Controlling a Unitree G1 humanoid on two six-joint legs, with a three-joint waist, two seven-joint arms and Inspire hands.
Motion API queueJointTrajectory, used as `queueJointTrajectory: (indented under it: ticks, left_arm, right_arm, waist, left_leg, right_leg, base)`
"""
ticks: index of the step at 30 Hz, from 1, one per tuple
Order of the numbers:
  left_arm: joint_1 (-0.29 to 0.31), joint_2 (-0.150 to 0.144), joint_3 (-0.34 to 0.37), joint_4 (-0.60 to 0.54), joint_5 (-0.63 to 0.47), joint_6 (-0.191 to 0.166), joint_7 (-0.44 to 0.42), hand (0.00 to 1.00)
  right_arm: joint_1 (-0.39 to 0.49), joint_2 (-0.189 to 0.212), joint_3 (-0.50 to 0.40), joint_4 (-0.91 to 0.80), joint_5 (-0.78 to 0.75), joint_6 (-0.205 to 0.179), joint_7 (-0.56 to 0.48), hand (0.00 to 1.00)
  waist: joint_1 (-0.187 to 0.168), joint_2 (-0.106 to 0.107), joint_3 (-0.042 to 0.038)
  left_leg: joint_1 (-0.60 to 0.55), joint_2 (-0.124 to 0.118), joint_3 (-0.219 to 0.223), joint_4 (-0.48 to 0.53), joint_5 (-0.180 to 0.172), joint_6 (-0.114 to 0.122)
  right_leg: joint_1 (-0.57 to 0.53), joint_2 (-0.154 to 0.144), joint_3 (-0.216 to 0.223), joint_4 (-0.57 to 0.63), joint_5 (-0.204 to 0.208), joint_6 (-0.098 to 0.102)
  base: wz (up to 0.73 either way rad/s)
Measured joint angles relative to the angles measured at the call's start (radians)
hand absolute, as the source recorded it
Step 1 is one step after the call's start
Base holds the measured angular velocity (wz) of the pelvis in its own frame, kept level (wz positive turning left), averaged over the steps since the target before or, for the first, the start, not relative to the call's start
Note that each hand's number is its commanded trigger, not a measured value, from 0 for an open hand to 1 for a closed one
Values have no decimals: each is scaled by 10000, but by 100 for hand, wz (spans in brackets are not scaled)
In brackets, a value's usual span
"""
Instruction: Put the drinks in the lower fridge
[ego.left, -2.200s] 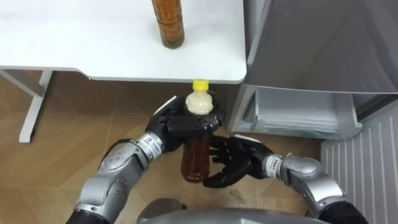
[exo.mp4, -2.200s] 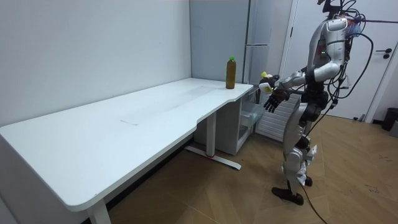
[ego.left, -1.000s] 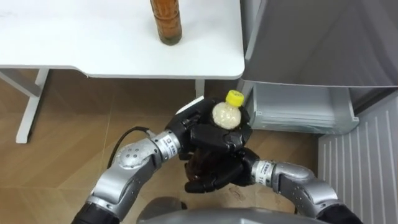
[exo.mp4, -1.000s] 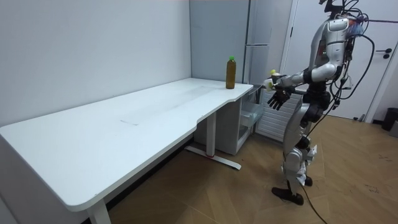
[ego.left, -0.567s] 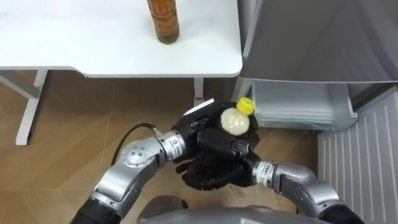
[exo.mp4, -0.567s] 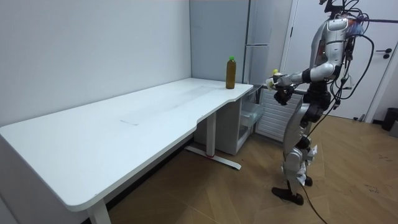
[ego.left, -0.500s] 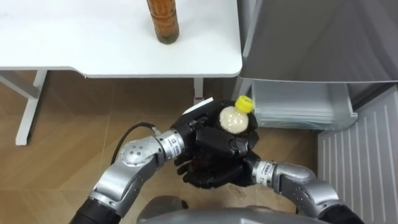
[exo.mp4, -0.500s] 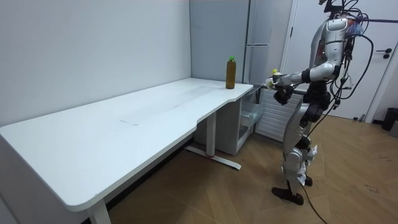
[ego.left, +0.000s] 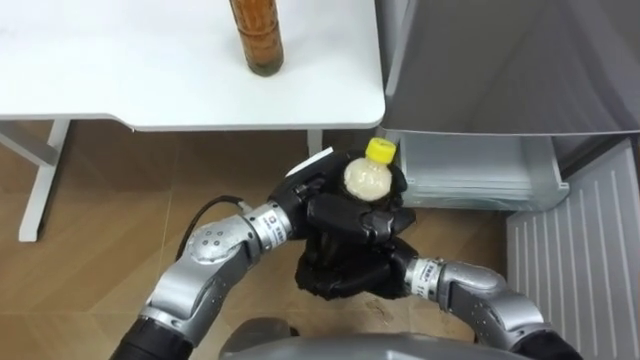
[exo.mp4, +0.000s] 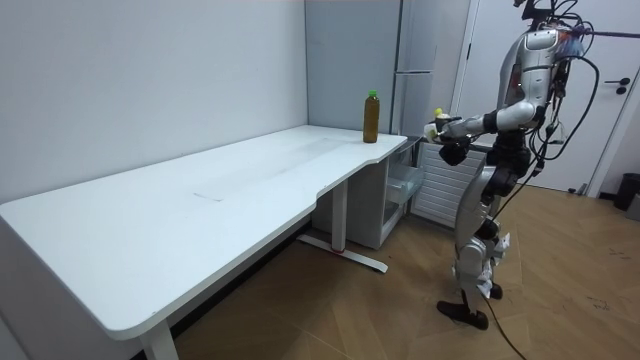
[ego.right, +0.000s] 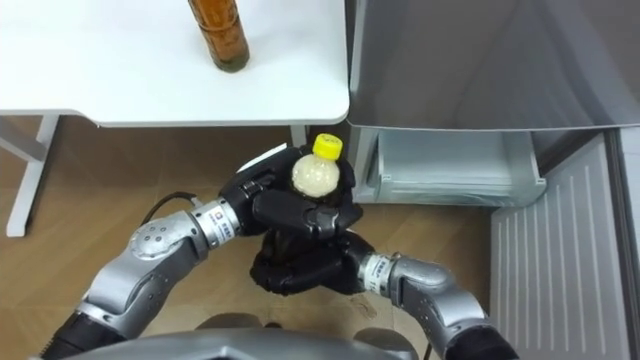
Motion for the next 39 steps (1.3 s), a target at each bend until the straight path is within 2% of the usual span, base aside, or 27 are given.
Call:
queueJointTrajectory:
  ticks: [4, 9, 15, 17, 20, 26, 30, 34, 37, 39]
  left_arm:
    - [4, -1, 47, 0, 103, 0, 44, 0]
    - [1, -19, 133, -93, 331, -9, 129, 0]
    - [-2, -17, 367, -735, 410, -16, 156, 0]
    - [-3, -22, 651, -1400, 407, -62, 72, 0]
    - [1, -61, 895, -2209, 406, -351, 56, 0]
    - [-12, -5, 1069, -3510, 395, -428, 74, 0]
    - [-294, -32, 1954, -4658, 6, -492, 41, 0]
    - [-582, -79, 2834, -5616, -584, -702, 105, 0]
    - [-601, -288, 3424, -6313, -846, -701, 151, 0]
    - [-620, -406, 3925, -6760, -1098, -883, 234, 0]
  right_arm:
    - [62, 61, -5, 93, 57, 86, 90, 100]
    - [62, 90, -87, 202, 60, 85, 98, 100]
    - [62, 110, -288, 443, 551, 91, 102, 100]
    - [63, 108, -413, 617, 836, 164, 103, 100]
    - [99, 129, -653, 929, 849, 175, 85, 100]
    - [517, 105, -814, 970, 842, 179, -69, 100]
    - [570, 79, -1348, 1474, 854, 164, -94, 100]
    - [667, 5, -1766, 1971, 835, 180, -284, 100]
    - [1015, 39, -2272, 2028, 831, 179, -324, 100]
    - [1131, 135, -2486, 2262, 831, 176, -347, 100]
  waist:
    - [-16, 23, -2]
    - [-45, 108, -55]
    - [-47, 137, -72]
    - [-30, 128, -68]
    - [-18, 119, -63]
    - [-37, 131, -66]
    - [40, 168, -54]
    - [151, 309, 17]
    - [254, 400, -20]
    - [271, 424, -35]
  left_leg:
    - [-6, 10, 0, 10, -1, 1]
    - [-13, 7, -10, 4, -1, 0]
    - [-55, 0, -18, -3, -1, 0]
    - [-47, -10, -16, -24, 0, 2]
    - [0, -37, -15, -106, 5, 8]
    - [122, -38, -9, -136, 4, 2]
    - [102, -31, -28, -118, 1, -1]
    - [87, -47, -48, -130, -2, 4]
    - [117, -54, -84, -199, -1, 4]
    - [210, -57, -83, -212, 0, 4]
  right_leg:
    - [-18, 5, -4, 19, 4, -6]
    - [-19, 9, -2, 2, 4, -6]
    - [-30, 4, -17, -37, 3, -5]
    - [-26, -8, -12, -54, 2, -2]
    - [-17, -29, 4, -78, -5, 9]
    - [141, -25, 15, -202, -5, 11]
    - [133, -20, -10, -207, -5, 11]
    - [135, -32, -21, -204, -5, 11]
    - [173, -36, -68, -196, -10, 18]
    - [255, -36, -42, -199, -13, 24]
  base:
    - [0]
    - [0]
    - [0]
    - [0]
    - [0]
    - [2]
    - [1]
    - [1]
    - [2]
    - [0]
